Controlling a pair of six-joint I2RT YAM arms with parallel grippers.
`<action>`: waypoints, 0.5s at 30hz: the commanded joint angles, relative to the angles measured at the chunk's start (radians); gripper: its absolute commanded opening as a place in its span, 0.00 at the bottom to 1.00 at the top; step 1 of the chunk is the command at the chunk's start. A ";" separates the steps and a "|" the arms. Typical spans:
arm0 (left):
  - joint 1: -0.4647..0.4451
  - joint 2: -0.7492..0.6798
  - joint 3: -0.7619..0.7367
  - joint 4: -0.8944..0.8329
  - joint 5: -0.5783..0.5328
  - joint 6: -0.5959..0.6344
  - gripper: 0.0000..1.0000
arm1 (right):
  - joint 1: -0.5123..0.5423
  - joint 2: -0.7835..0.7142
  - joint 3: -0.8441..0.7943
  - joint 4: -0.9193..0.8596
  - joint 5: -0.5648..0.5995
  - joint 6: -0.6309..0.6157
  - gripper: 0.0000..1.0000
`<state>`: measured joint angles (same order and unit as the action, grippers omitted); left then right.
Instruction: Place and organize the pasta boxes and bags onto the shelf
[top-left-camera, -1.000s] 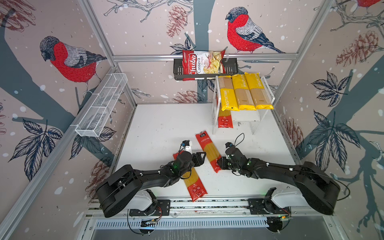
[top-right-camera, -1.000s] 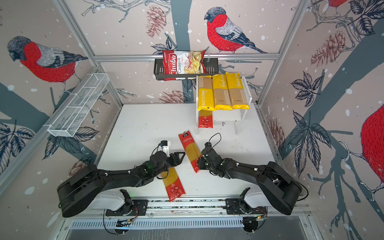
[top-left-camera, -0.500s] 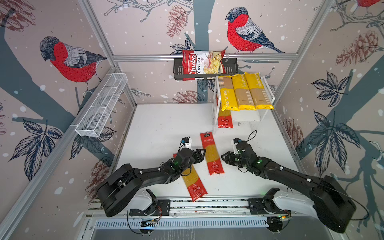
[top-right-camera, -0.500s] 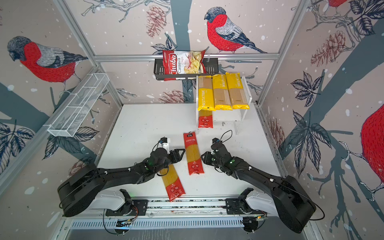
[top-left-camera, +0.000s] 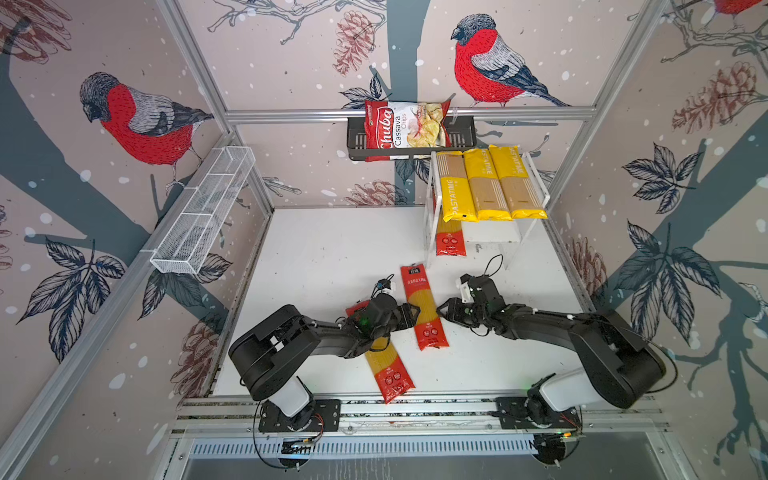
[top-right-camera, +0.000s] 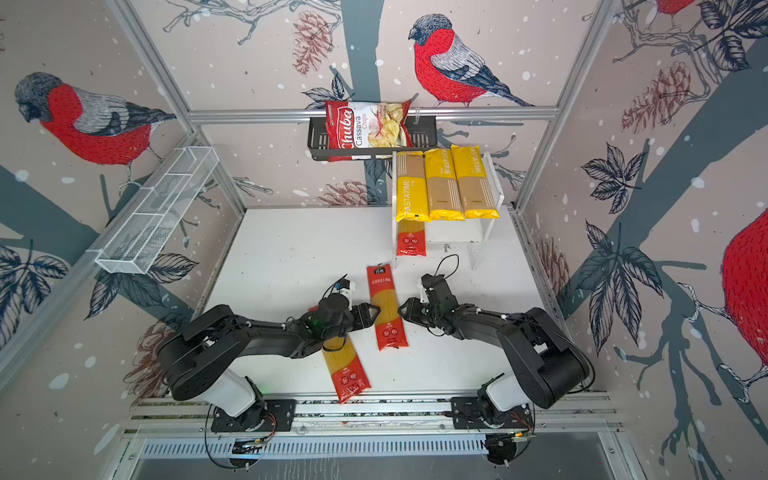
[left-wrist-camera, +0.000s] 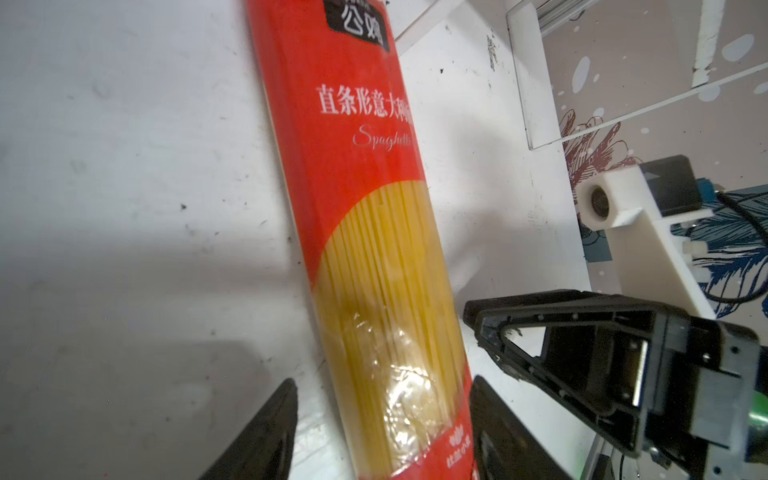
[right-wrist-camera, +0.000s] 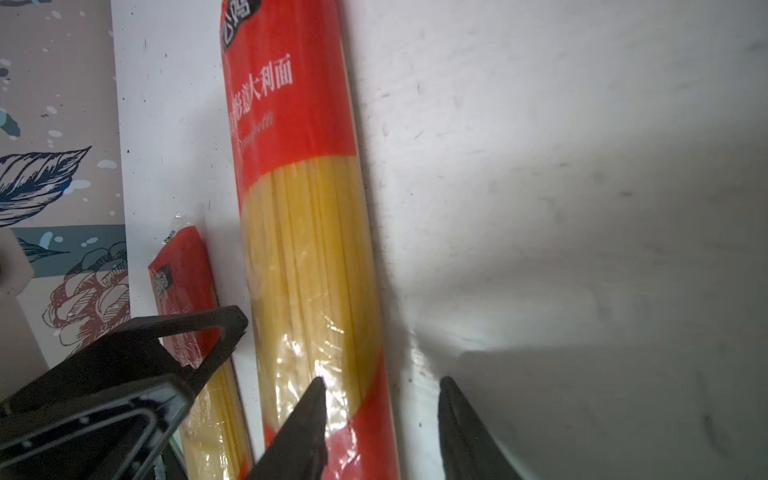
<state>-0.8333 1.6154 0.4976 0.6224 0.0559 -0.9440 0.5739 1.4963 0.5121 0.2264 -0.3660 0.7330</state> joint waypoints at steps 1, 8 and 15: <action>-0.001 0.028 -0.008 0.083 0.030 -0.023 0.63 | 0.004 0.031 0.011 0.078 -0.036 -0.006 0.46; 0.000 0.064 -0.034 0.145 0.044 -0.045 0.56 | 0.036 0.142 0.026 0.149 -0.056 -0.007 0.47; 0.000 0.072 -0.058 0.180 0.050 -0.053 0.41 | 0.082 0.171 -0.001 0.333 -0.116 0.023 0.38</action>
<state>-0.8333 1.6825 0.4488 0.7593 0.0845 -0.9909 0.6434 1.6688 0.5285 0.5163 -0.4370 0.7341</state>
